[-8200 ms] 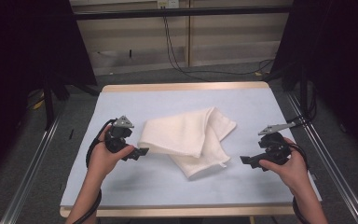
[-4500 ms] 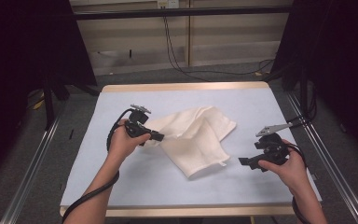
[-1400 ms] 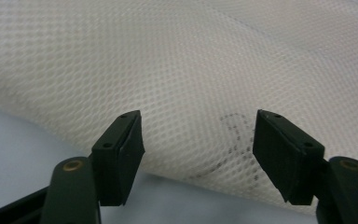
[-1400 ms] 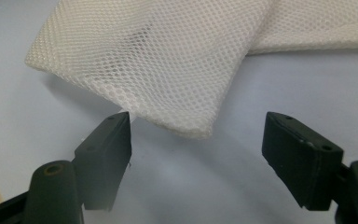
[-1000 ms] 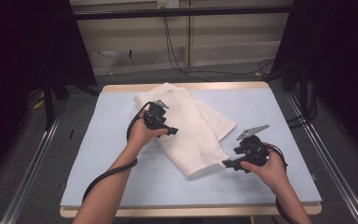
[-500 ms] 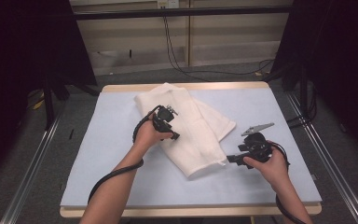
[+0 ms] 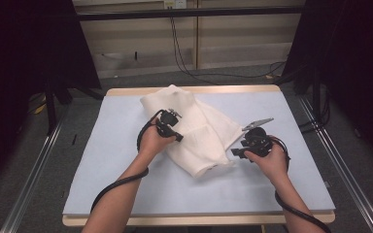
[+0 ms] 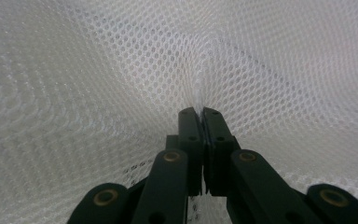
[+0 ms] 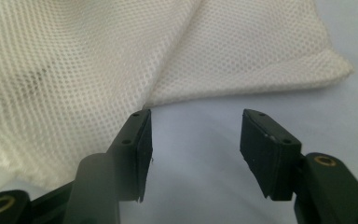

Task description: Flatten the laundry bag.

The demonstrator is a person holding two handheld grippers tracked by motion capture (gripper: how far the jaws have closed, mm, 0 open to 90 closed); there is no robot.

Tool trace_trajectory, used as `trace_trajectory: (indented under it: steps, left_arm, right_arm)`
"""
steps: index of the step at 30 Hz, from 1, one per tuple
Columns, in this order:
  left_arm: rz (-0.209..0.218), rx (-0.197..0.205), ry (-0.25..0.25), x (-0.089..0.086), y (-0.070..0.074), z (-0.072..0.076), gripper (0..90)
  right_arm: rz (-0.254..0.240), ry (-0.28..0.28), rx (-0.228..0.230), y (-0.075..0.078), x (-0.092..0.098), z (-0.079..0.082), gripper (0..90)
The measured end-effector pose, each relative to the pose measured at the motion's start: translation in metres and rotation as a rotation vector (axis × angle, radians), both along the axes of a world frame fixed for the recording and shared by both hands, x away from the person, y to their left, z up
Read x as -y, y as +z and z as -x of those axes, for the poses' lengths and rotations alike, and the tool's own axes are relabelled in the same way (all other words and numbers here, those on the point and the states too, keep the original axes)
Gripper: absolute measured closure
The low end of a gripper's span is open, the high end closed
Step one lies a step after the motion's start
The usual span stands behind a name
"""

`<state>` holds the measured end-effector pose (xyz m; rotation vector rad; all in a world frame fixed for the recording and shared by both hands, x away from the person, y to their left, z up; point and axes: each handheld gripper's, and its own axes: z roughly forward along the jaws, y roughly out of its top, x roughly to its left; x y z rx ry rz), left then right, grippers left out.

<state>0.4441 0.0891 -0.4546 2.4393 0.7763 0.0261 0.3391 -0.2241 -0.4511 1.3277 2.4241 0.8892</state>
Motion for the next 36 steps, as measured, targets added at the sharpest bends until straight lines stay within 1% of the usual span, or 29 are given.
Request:
trace_trajectory:
  steps: [1,3,4,5,6,7,8,9,10,11,12,15,16,18,20,21,22,23,24,25,26,27,28,29,30,31,33,34,36]
  left_arm:
    - [0.024,0.003,0.000,-0.003,0.001,0.002,88.0]
    - [0.042,0.009,-0.009,-0.009,0.002,0.003,88.0]
    - [0.050,0.009,-0.016,-0.013,0.003,0.005,88.0]
    - [0.048,0.009,-0.028,-0.015,0.004,0.005,88.0]
    - [0.060,0.010,-0.029,-0.019,0.005,0.007,87.9]
    - [0.073,0.013,-0.027,-0.021,0.005,0.008,87.9]
    - [0.075,0.019,-0.033,-0.024,0.006,0.009,87.9]
    - [0.088,0.019,-0.028,-0.026,0.006,0.011,87.9]
    - [0.084,0.022,-0.036,-0.028,0.007,0.011,87.9]
    - [0.112,0.018,-0.012,-0.029,0.006,0.013,87.9]
    - [0.126,0.014,-0.004,-0.030,0.006,0.015,87.9]
    - [0.129,0.010,-0.010,-0.036,0.007,0.016,87.9]
    - [0.138,0.012,-0.007,-0.037,0.006,0.016,87.8]
    - [0.145,0.014,-0.006,-0.038,0.006,0.017,87.8]
    - [0.144,0.017,-0.004,-0.038,0.007,0.017,87.8]
    - [0.143,0.013,-0.004,-0.038,0.008,0.017,87.8]
    - [0.139,0.019,-0.009,-0.037,0.008,0.017,87.8]
    - [0.140,0.017,-0.011,-0.037,0.009,0.017,87.9]
    - [0.144,0.019,-0.013,-0.037,0.009,0.017,87.8]
    - [0.145,0.019,-0.009,-0.037,0.010,0.017,87.9]
    - [0.141,0.021,-0.006,-0.038,0.012,0.017,87.8]
    - [0.150,0.020,-0.007,-0.039,0.012,0.017,87.8]
    - [0.152,0.026,-0.005,-0.040,0.013,0.017,87.8]
    - [0.153,0.029,-0.005,-0.042,0.014,0.017,87.8]
    - [0.156,0.031,-0.003,-0.043,0.016,0.018,87.8]
    - [0.154,0.028,-0.004,-0.045,0.017,0.018,87.7]
    - [0.156,0.035,-0.006,-0.048,0.018,0.019,87.7]
    - [0.159,0.034,-0.003,-0.050,0.019,0.020,87.7]
    - [0.168,0.040,0.003,-0.054,0.021,0.021,87.7]
  right_arm:
    - [0.007,0.001,-0.003,0.000,-0.002,-0.002,45.8]
    - [0.027,0.030,0.002,-0.002,-0.005,-0.007,50.0]
    - [0.028,0.031,-0.004,-0.002,-0.008,-0.008,51.1]
    - [0.014,0.039,-0.002,-0.003,-0.010,-0.010,51.8]
    - [0.011,0.037,-0.008,-0.003,-0.012,-0.011,51.9]
    - [0.018,0.046,-0.005,-0.004,-0.015,-0.013,52.0]
    - [0.035,0.044,-0.004,-0.004,-0.018,-0.014,52.1]
    - [0.036,0.052,-0.005,-0.004,-0.021,-0.015,52.1]
    - [0.030,0.055,-0.012,-0.005,-0.024,-0.016,52.1]
    - [0.032,0.058,-0.007,-0.006,-0.026,-0.017,52.1]
    - [0.038,0.052,-0.013,-0.007,-0.029,-0.018,51.8]
    - [0.061,0.074,-0.026,-0.012,-0.036,-0.022,50.5]
    - [0.064,0.079,-0.020,-0.014,-0.039,-0.023,49.7]
    - [0.062,0.061,-0.026,-0.015,-0.042,-0.024,48.9]
    - [0.085,0.062,-0.034,-0.015,-0.044,-0.025,49.9]
    - [0.103,0.083,-0.031,-0.014,-0.046,-0.026,51.4]
    - [0.104,0.075,-0.042,-0.014,-0.047,-0.025,53.0]
    - [0.114,0.090,-0.036,-0.014,-0.048,-0.026,53.3]
    - [0.112,0.080,-0.047,-0.014,-0.048,-0.026,54.1]
    - [0.105,0.068,-0.055,-0.014,-0.047,-0.027,55.5]
    - [0.110,0.060,-0.065,-0.013,-0.049,-0.027,57.4]
    - [0.113,0.062,-0.069,-0.012,-0.050,-0.029,60.1]
    - [0.121,0.061,-0.073,-0.012,-0.050,-0.029,68.2]
    - [0.109,0.068,-0.075,-0.012,-0.052,-0.029,74.5]
    - [0.112,0.081,-0.075,-0.012,-0.053,-0.030,78.6]
    - [0.107,0.076,-0.075,-0.013,-0.055,-0.031,83.1]
    - [0.105,0.068,-0.077,-0.013,-0.056,-0.033,86.4]
    - [0.099,0.054,-0.092,-0.013,-0.056,-0.033,87.6]
    - [0.088,0.050,-0.088,-0.013,-0.055,-0.034,89.9]
